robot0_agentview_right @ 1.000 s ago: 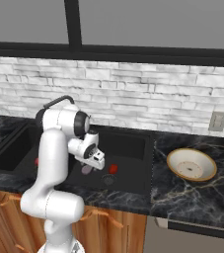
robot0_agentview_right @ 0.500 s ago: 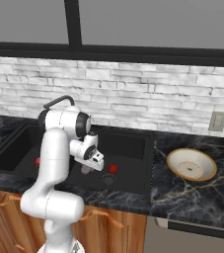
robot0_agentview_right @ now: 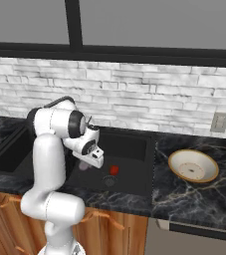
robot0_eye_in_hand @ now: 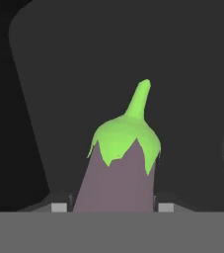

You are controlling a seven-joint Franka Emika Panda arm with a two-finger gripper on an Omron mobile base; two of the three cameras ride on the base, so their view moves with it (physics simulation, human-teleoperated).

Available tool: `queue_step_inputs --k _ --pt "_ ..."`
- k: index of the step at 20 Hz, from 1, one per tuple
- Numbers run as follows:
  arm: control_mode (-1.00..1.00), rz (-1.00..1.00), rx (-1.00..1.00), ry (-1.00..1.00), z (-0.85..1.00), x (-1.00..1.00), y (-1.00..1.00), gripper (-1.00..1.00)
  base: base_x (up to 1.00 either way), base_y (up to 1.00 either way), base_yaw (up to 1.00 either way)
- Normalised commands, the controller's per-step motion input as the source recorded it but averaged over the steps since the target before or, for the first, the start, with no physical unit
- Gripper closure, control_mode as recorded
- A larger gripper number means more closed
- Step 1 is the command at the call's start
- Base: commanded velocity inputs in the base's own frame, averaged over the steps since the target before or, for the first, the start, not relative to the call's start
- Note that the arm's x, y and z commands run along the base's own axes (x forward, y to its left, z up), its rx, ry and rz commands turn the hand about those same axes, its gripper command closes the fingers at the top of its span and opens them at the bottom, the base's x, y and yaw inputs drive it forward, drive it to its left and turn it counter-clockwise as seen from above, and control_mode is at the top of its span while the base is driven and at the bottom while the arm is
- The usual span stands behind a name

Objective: Pick the bell peppers from the sink and place them in one bowl. Place the eggplant in the other bowl. Then turn off the sink faucet.

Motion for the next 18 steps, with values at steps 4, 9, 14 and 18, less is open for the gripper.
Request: queue_step_inputs --k 4,9,14,18 --pt "-1.00 -0.01 0.00 -0.07 1.00 -0.47 0.03 1.00 0.00 0.00 0.00" --pt "-1.00 -0.01 0.00 -0.08 0.97 -0.52 0.23 1.00 0.00 0.00 0.00" --pt "-1.00 -0.01 0.00 -0.02 0.62 -0.40 0.75 1.00 0.00 0.00 0.00" --pt "-1.00 0.01 -0.03 0.00 0.46 -0.14 1.00 1.00 0.00 0.00 0.00"
